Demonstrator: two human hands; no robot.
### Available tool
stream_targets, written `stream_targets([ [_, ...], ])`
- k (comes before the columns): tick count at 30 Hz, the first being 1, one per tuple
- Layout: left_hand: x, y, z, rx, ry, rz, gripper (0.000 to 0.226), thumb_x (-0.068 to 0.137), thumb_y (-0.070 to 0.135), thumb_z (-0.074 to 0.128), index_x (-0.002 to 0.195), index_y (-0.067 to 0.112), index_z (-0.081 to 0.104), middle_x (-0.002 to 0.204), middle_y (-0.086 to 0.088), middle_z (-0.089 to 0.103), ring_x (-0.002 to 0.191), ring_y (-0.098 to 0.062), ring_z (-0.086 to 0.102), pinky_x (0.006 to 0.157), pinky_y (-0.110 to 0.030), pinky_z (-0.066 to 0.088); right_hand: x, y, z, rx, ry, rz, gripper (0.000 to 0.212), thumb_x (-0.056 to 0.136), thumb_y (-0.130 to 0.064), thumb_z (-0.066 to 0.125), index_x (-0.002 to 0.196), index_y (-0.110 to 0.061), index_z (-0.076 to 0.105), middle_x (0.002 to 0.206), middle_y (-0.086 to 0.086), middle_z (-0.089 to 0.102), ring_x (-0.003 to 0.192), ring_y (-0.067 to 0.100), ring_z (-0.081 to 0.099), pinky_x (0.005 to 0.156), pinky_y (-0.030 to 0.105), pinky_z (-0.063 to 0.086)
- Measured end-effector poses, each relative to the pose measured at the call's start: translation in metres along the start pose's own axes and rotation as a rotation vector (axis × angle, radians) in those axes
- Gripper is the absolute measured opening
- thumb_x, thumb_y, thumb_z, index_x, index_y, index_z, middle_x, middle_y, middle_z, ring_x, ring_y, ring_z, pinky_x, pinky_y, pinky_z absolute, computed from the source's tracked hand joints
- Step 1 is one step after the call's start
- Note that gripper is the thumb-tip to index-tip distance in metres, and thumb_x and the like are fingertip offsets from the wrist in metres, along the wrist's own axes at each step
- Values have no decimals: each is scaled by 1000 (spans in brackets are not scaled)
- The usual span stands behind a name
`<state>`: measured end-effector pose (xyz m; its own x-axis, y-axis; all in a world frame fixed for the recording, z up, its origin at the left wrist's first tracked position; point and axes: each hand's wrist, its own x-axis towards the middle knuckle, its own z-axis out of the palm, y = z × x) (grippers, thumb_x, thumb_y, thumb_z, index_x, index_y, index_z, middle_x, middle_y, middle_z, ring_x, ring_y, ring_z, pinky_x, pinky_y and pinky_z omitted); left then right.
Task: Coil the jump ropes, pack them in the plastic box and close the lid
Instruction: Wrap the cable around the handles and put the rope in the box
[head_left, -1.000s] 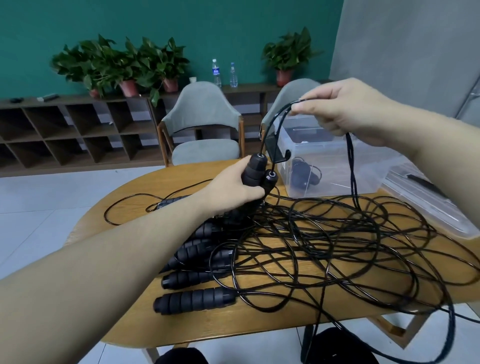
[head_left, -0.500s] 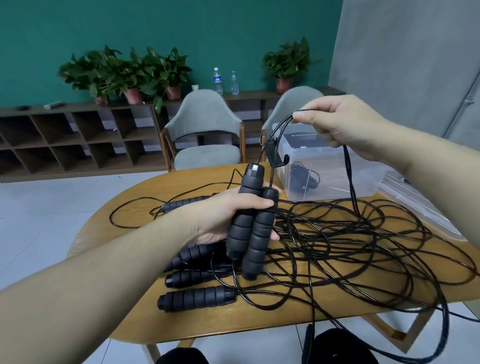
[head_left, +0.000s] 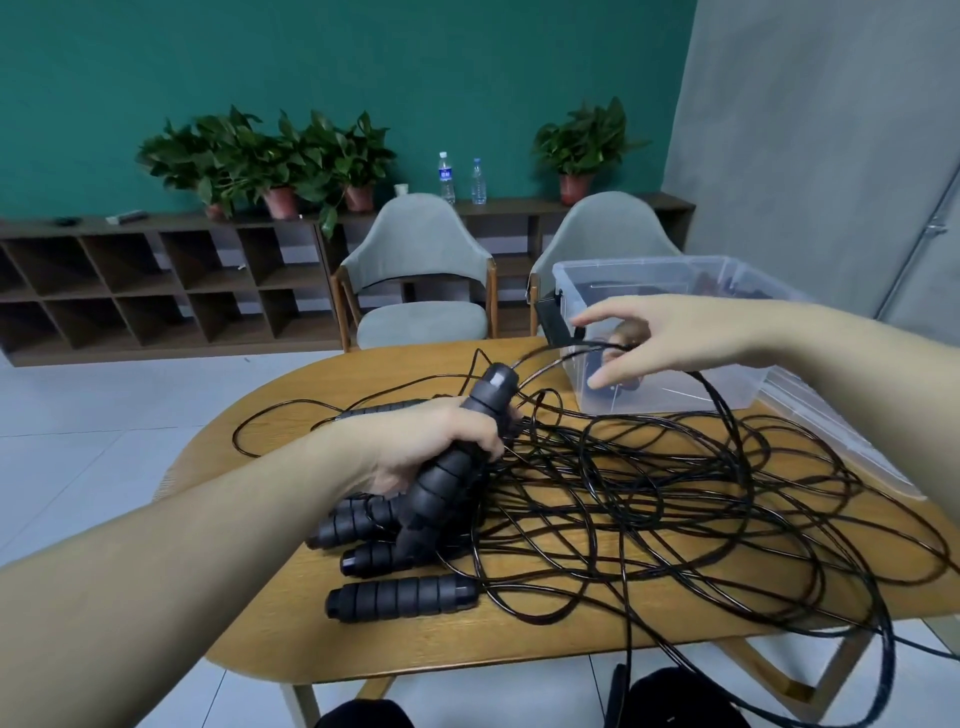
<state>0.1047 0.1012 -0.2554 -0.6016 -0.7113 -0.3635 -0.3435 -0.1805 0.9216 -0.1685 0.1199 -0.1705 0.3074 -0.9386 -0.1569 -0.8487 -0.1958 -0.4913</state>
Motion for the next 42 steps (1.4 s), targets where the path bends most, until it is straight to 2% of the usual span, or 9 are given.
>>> stream_targets([
  [5, -6, 16, 11, 605, 55, 5, 70, 77, 24, 69, 136, 28, 32, 92, -9, 58, 74, -20, 57, 65, -30, 48, 13, -28, 17, 319, -88, 58, 59, 89, -73, 38, 125, -32, 61, 104, 2, 75, 86, 19, 73, 79, 35, 60],
  [9, -6, 18, 19, 782, 175, 162, 65, 84, 16, 71, 134, 22, 29, 91, -2, 57, 69, -13, 54, 55, -22, 42, 24, -44, 40, 275, -234, 135, 35, 102, -45, 49, 122, -18, 59, 102, 11, 70, 69, 19, 67, 66, 32, 59],
  [12, -9, 17, 18, 842, 258, 288, 62, 81, 17, 74, 126, 22, 32, 91, 1, 55, 69, -10, 51, 56, -24, 39, 26, -48, 52, 341, -261, 166, 38, 100, -47, 51, 107, -11, 62, 64, -1, 53, 49, 9, 42, 46, 21, 39],
  [16, -14, 17, 14, 880, 282, 335, 65, 81, 17, 74, 130, 23, 33, 97, 0, 57, 79, -14, 56, 64, -30, 47, 22, -42, 51, 320, -154, 139, 35, 97, -52, 53, 86, -20, 63, 58, -7, 36, 48, 8, 26, 44, 20, 19],
  [20, -15, 13, 6, 890, 337, 368, 68, 80, 17, 73, 134, 27, 32, 106, -2, 62, 90, -21, 62, 82, -47, 53, 15, -33, 44, 316, -85, 115, 32, 99, -51, 51, 79, -28, 61, 57, -8, 38, 47, 9, 28, 42, 20, 21],
  [25, -13, 16, 16, 1127, 310, 434, 114, 78, 18, 72, 158, 37, -8, 117, 1, 55, 100, -20, 49, 90, -29, 36, 9, -43, 54, 419, -262, 179, 56, 86, -71, 44, 116, -26, 52, 90, 13, 74, 65, 19, 67, 59, 31, 58],
  [30, -15, 19, 23, 1195, 294, 507, 129, 79, 17, 73, 142, 46, -36, 131, 1, 49, 119, -18, 41, 103, -28, 31, 9, -44, 62, 440, -224, 94, 46, 96, -52, 55, 115, -10, 54, 94, 12, 75, 65, 20, 68, 55, 31, 59],
  [36, -14, 14, 17, 1326, 307, 504, 118, 82, 24, 70, 151, 50, -22, 133, 2, 51, 113, -16, 47, 100, -32, 35, 2, -37, 68, 485, -186, 91, 35, 101, -43, 51, 123, -14, 54, 115, 12, 66, 79, 26, 74, 57, 34, 61],
  [42, -3, 17, 12, 1158, 411, 482, 73, 78, 33, 71, 140, 41, 34, 120, 11, 60, 103, -19, 60, 88, -38, 52, 4, -33, 66, 612, -103, 134, 24, 105, -39, 46, 96, -16, 47, 73, 7, 65, 42, 11, 40, 36, 18, 31],
])
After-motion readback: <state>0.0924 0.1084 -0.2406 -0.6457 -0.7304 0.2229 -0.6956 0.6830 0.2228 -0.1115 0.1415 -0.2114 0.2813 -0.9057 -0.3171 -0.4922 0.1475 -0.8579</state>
